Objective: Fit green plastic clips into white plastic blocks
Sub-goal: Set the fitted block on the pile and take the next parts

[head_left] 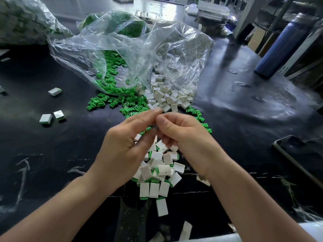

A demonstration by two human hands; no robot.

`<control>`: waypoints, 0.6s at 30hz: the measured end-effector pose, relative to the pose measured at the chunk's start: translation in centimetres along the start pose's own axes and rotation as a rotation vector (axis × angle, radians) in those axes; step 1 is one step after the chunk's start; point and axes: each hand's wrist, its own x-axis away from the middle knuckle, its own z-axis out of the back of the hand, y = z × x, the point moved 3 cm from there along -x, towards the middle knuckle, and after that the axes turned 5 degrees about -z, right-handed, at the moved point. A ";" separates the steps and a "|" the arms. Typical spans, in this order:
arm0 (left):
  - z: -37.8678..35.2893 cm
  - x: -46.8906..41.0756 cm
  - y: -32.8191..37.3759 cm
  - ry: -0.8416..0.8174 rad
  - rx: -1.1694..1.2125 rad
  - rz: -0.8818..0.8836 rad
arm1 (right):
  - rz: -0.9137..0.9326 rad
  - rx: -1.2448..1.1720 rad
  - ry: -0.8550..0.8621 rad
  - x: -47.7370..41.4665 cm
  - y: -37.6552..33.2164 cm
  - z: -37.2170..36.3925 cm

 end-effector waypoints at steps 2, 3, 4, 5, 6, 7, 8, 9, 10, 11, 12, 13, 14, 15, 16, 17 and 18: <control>-0.3 0.1 -0.2 -0.109 -0.268 -0.100 | 0.015 0.060 0.102 -0.2 -0.2 1.3; -0.5 0.1 -0.3 -0.160 -0.300 -0.085 | 0.014 0.073 0.149 -0.4 -0.2 1.8; -0.6 0.1 -0.4 -0.204 -0.310 -0.063 | 0.013 0.074 0.187 -0.4 -0.1 2.3; -0.7 0.1 -0.5 -0.245 -0.325 -0.051 | 0.013 0.068 0.220 -0.5 -0.1 2.5; -0.8 0.2 -0.6 -0.282 -0.349 -0.053 | 0.013 0.062 0.248 -0.5 -0.1 2.7; -1.0 0.4 -0.6 -0.313 -0.370 -0.064 | 0.015 0.061 0.269 -0.6 -0.1 2.8; -1.0 0.5 -0.7 -0.339 -0.393 -0.074 | 0.021 0.067 0.279 -0.6 -0.1 2.9; -1.1 0.6 -0.7 -0.366 -0.421 -0.081 | 0.030 0.091 0.277 -0.5 -0.1 3.0; -1.1 0.7 -0.8 -0.395 -0.455 -0.087 | 0.039 0.135 0.263 -0.5 -0.1 3.2; -1.1 0.7 -0.9 -0.417 -0.494 -0.087 | 0.045 0.189 0.241 -0.5 -0.2 3.3; -1.0 0.7 -1.0 -0.437 -0.545 -0.081 | 0.044 0.239 0.212 -0.5 -0.3 3.4; -1.0 0.7 -1.2 -0.457 -0.606 -0.070 | 0.039 0.282 0.177 -0.5 -0.3 3.5; -0.9 0.7 -1.3 -0.474 -0.674 -0.059 | 0.028 0.316 0.137 -0.4 -0.3 3.5; -0.9 0.7 -1.5 -0.486 -0.741 -0.054 | 0.011 0.345 0.094 -0.4 -0.3 3.4; -0.9 0.7 -1.7 -0.497 -0.797 -0.044 | -0.006 0.373 0.053 -0.4 -0.2 3.2; -0.9 0.7 -1.9 -0.506 -0.834 -0.023 | -0.021 0.403 0.017 -0.3 -0.1 3.0; -0.9 0.6 -2.2 -0.506 -0.847 0.003 | -0.031 0.435 -0.015 -0.3 0.1 2.7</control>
